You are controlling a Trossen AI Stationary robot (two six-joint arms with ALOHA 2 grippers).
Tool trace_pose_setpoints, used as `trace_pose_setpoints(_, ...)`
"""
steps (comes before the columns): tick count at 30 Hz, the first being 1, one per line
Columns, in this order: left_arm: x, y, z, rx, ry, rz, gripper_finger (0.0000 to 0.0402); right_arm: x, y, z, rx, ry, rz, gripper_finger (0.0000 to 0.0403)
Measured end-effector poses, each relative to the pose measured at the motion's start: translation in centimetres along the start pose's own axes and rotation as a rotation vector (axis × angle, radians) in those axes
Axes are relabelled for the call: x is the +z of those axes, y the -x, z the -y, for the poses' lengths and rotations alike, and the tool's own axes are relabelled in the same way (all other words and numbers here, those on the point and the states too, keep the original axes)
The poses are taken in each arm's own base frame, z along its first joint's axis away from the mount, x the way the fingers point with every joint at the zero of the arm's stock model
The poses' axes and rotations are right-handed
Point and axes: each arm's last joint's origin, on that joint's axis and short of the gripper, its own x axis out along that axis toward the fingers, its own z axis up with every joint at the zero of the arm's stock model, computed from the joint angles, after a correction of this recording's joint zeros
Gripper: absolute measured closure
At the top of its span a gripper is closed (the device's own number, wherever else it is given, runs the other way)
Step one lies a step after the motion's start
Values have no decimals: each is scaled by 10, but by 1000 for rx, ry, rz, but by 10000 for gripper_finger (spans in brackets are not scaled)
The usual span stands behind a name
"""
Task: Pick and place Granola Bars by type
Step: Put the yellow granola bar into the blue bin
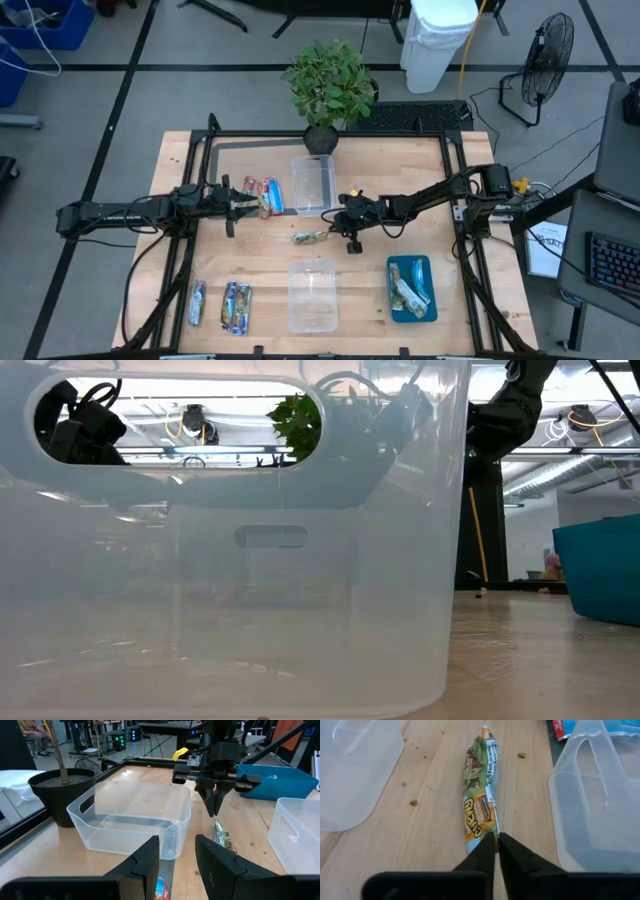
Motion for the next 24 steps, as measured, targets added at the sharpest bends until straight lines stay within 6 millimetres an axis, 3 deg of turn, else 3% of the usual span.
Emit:
trace_pose_setpoints(12,0,0,0,0,0,0,270,5,3,-3,0,61,29,402)
trace_pose_setpoints(18,0,0,0,-1,0,1,270,21,21,-10,-3,89,72,403)
trace_pose_setpoints(24,0,0,0,0,0,0,270,39,52,-21,-74,140,84,403)
